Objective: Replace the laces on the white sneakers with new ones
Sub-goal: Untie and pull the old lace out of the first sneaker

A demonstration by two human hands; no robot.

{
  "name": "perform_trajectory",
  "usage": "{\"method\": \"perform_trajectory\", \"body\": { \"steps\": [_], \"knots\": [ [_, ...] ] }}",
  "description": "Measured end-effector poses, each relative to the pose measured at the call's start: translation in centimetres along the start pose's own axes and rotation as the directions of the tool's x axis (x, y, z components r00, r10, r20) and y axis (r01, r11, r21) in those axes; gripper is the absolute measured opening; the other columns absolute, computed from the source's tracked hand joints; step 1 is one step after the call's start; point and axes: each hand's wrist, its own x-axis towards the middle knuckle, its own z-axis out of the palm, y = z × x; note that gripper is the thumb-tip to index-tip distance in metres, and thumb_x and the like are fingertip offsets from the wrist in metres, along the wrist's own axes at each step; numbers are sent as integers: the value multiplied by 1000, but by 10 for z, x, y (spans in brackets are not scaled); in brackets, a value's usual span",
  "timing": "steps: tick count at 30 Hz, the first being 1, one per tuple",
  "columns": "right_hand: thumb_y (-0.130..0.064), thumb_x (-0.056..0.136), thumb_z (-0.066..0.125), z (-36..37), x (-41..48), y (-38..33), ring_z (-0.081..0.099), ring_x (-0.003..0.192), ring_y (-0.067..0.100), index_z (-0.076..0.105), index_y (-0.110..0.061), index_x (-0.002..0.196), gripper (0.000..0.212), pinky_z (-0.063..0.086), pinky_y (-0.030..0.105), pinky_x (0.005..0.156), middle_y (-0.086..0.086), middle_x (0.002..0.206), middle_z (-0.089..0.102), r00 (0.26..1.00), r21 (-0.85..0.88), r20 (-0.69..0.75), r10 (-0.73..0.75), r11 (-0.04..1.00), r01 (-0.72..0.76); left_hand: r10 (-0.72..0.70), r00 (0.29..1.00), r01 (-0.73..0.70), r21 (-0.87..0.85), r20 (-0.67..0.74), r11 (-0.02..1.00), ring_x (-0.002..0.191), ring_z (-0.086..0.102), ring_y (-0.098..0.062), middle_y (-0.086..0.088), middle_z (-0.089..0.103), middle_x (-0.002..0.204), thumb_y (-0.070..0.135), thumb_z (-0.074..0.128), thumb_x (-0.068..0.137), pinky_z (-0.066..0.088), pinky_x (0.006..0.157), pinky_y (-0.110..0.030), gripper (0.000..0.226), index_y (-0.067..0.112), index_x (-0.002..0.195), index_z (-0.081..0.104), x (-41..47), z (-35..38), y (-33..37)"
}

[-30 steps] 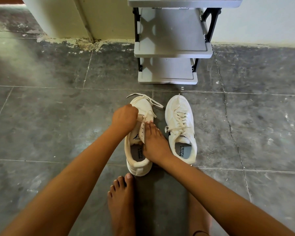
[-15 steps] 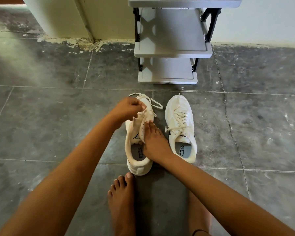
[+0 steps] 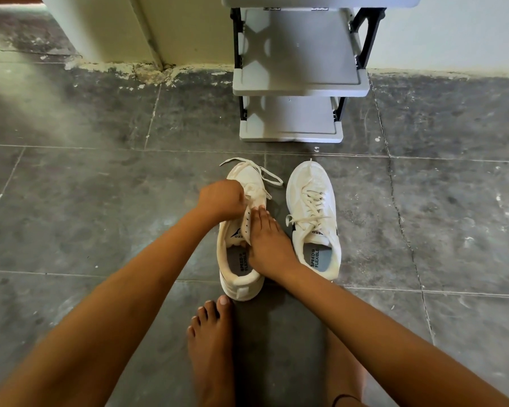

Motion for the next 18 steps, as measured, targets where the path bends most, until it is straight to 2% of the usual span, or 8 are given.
{"method": "perform_trajectory", "body": {
  "steps": [1, 3, 5, 6, 8, 10, 11, 18],
  "knots": [
    [-20, 89, 47, 0, 0, 0, 4, 146, 29, -4, 1, 148, 80, 7, 35, 118, 21, 156, -1, 1000, -4, -4, 1, 1000, -1, 34, 998, -20, -231, 56, 973, 73, 55, -20, -6, 57, 76, 16, 55, 90, 44, 62, -26, 17, 6, 77, 60, -3, -7, 0],
    [-21, 90, 47, 1, 1, 0, 5, 145, 30, -3, 1, 148, 80, 8, 36, 117, 21, 156, 1, 1000, 6, -12, 2, 1000, -2, 162, 973, -1, -695, 166, 719, 58, 47, -10, 0, 51, 64, 12, 62, 88, 41, 52, -16, 16, 7, 73, 58, -13, -26, 1],
    [-23, 91, 48, 2, 2, 0, 5, 145, 30, -4, 1, 148, 81, 8, 36, 117, 21, 156, 1, 1000, 5, -16, 1, 1000, -1, 253, 959, -24, -851, 129, 525, 55, 47, -5, 4, 54, 63, 15, 63, 88, 42, 51, -12, 11, 10, 78, 63, -21, -40, 1],
    [-24, 91, 49, 2, 1, 0, 5, 145, 30, -4, 1, 148, 81, 8, 36, 117, 21, 157, 0, 1000, 6, -12, 2, 1000, -2, 229, 969, -38, -864, 91, 502, 57, 48, -5, 4, 56, 67, 17, 64, 87, 43, 52, -12, 8, 13, 80, 64, -20, -42, 0],
    [-25, 91, 49, 1, 2, 0, 6, 145, 30, -4, 1, 148, 82, 8, 36, 117, 20, 157, 1, 1000, 10, -13, 3, 1000, -3, 103, 995, -62, -742, 10, 667, 68, 53, -9, -1, 60, 82, 19, 67, 85, 45, 58, -14, 14, 13, 98, 66, -15, -40, -2],
    [-24, 91, 48, 1, 1, 0, 6, 146, 29, -3, 1, 148, 81, 8, 35, 118, 20, 157, 2, 1000, 3, -19, 2, 1000, -2, 55, 998, -52, -360, -1, 931, 91, 59, -18, -6, 63, 104, 20, 69, 84, 49, 76, -24, 37, 10, 119, 61, -6, -29, -9],
    [-24, 91, 47, 1, 1, 0, 6, 146, 28, -3, 1, 148, 80, 8, 35, 118, 20, 157, 2, 1000, -2, -19, 0, 1000, -1, 56, 998, -51, -187, 21, 981, 101, 58, -21, -7, 62, 113, 20, 68, 84, 48, 84, -29, 41, 12, 123, 59, -5, -21, -11],
    [-18, 88, 47, 2, 1, 0, 6, 146, 28, -3, 0, 148, 80, 8, 34, 117, 19, 157, 1, 1000, 6, -31, 4, 1000, -4, -6, 991, 25, 137, -135, 990, 94, 60, -30, -12, 58, 109, 13, 49, 90, 47, 72, -35, 18, 9, 100, 64, 0, 10, -6]
  ]
}}
